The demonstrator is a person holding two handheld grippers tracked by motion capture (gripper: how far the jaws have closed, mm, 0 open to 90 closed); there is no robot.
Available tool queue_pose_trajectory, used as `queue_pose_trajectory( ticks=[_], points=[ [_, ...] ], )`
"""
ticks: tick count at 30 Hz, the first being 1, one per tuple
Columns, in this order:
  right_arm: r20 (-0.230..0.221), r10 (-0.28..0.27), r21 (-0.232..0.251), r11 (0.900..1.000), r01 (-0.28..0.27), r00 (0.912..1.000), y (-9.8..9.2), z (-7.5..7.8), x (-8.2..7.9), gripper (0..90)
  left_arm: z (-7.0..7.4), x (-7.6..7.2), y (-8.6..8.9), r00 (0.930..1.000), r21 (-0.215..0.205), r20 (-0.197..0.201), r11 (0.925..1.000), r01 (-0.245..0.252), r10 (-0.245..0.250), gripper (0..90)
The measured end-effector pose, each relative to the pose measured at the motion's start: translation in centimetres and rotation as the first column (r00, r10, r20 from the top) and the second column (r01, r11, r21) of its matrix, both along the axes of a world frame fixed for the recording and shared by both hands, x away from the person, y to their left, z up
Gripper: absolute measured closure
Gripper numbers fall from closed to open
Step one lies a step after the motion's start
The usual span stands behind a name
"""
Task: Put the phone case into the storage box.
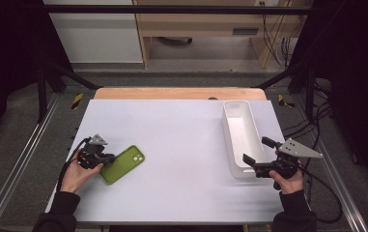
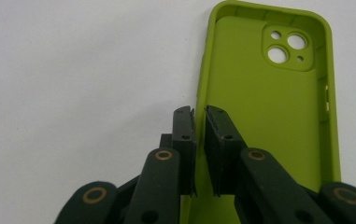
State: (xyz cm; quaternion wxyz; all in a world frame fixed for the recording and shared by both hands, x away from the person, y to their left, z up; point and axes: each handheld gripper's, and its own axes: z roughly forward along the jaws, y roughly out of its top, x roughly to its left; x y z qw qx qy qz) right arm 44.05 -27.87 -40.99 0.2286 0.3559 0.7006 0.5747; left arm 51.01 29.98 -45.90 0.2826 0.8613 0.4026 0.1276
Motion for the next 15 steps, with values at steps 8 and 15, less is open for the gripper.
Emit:
queue_pose_trajectory(
  ticks=[8,15],
  points=[
    [0.0,0.0,-0.001,1.0,0.0,1.0,0.01,0.01,0.0,0.5,0.01,-0.07,-0.05,0.9999,0.014,0.011,0.9999,0.01,-0.01,84.8],
    [-0.001,0.0,0.0,1.0,0.0,1.0,0.02,0.01,-0.01,0.6,0.01,-0.09,0.02,0.9997,0.011,0.012,0.9997,0.02,-0.02,86.3]
  ],
)
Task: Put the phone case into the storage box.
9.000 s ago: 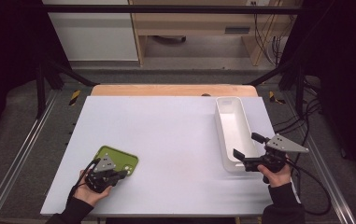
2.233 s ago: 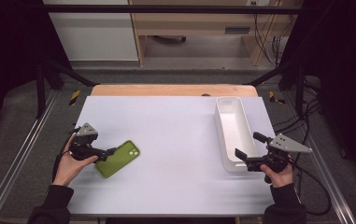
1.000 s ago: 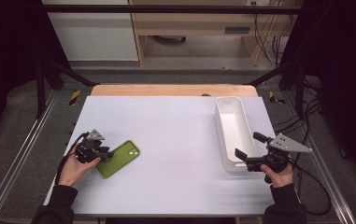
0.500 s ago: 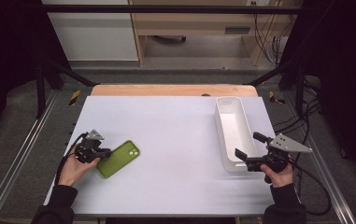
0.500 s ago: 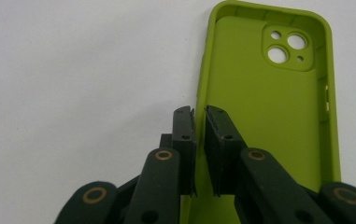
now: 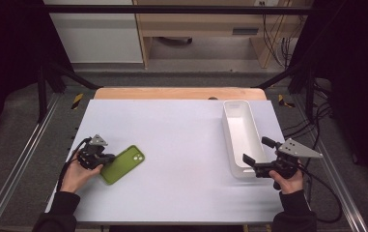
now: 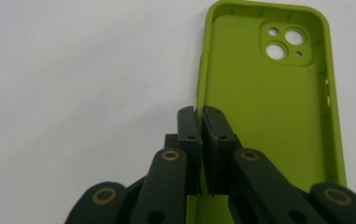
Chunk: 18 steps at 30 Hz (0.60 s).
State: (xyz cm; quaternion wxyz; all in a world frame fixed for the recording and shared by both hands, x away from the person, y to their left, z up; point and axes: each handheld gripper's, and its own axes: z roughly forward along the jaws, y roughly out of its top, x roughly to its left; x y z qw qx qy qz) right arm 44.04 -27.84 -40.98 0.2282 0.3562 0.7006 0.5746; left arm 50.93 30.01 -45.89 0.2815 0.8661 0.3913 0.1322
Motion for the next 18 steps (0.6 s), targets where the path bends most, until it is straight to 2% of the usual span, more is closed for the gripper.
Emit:
queue_pose_trajectory(
  ticks=[11,18],
  points=[
    [0.005,-0.001,-0.001,1.0,0.001,1.0,-0.07,0.03,-0.01,0.5,0.01,-0.17,0.26,0.9999,-0.033,0.003,0.9994,-0.013,0.013,87.7],
    [0.006,0.004,-0.002,1.0,-0.004,1.0,-0.08,0.06,0.0,0.5,0.81,-0.57,0.5,0.9989,-0.075,0.034,0.9968,-0.028,0.031,87.8]
  ],
)
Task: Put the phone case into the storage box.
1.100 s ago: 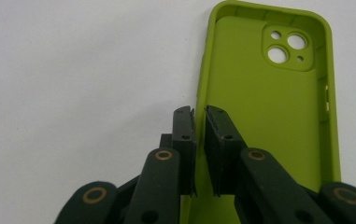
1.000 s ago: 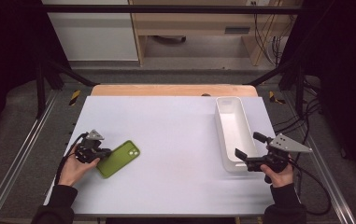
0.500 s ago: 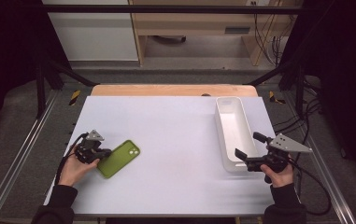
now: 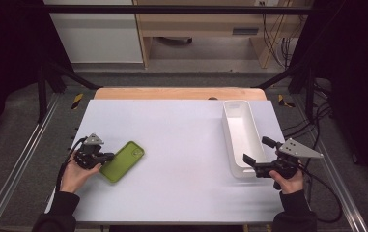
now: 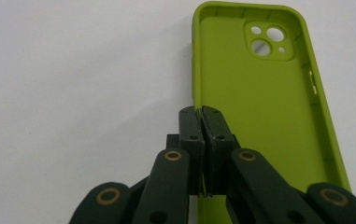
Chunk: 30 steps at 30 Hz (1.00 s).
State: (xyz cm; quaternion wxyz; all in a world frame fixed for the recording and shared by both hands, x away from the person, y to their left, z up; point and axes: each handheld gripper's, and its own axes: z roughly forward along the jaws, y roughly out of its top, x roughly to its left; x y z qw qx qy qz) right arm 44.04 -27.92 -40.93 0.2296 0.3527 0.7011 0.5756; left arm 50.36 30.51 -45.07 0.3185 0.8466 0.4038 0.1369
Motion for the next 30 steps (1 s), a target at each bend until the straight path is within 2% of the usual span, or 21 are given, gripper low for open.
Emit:
queue_pose_trajectory(
  ticks=[6,14,30],
  points=[
    [-0.001,-0.001,0.003,1.0,0.001,1.0,0.0,0.0,0.0,0.5,0.9,-0.5,-0.2,0.999,-0.009,0.042,0.9999,-0.013,0.014,87.8],
    [-0.002,0.0,0.002,1.0,0.0,1.0,0.1,0.1,0.0,0.5,2.0,-1.2,-1.1,0.9963,-0.029,0.085,0.9996,-0.003,0.006,87.8],
    [0.002,0.021,-0.003,1.0,-0.021,0.9998,0.6,0.4,-0.2,0.6,4.0,-2.9,-3.6,0.9864,-0.036,0.159,0.9982,0.049,-0.042,87.8]
  ],
)
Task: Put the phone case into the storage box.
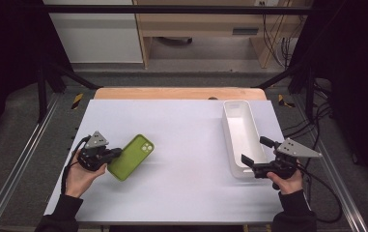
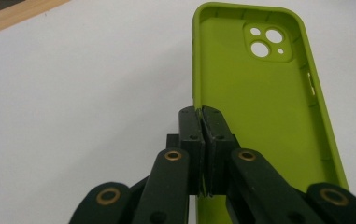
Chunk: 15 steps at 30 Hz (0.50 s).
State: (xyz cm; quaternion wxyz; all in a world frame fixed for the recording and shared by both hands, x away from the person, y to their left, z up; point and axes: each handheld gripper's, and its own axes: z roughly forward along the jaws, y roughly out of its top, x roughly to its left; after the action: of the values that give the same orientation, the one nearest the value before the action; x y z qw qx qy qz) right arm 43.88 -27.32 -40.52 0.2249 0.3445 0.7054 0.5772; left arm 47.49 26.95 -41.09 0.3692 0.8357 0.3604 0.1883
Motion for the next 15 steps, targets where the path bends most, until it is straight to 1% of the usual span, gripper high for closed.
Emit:
queue_pose_trajectory(
  ticks=[6,13,15],
  points=[
    [0.003,0.01,-0.007,1.0,-0.01,0.9999,0.4,0.3,-0.1,0.6,0.6,-0.7,-1.0,0.9996,0.003,0.023,0.9999,0.015,-0.015,87.8],
    [0.005,0.03,-0.016,0.999,-0.03,0.9995,1.2,0.5,-0.1,0.6,0.7,-1.1,-1.9,0.9989,0.01,0.034,0.9994,0.033,-0.033,87.9],
    [-0.001,0.036,-0.02,0.999,-0.036,0.9993,1.5,0.6,-0.2,0.6,0.9,-1.3,-2.5,0.9982,0.013,0.038,0.9988,0.047,-0.048,87.8]
  ],
)
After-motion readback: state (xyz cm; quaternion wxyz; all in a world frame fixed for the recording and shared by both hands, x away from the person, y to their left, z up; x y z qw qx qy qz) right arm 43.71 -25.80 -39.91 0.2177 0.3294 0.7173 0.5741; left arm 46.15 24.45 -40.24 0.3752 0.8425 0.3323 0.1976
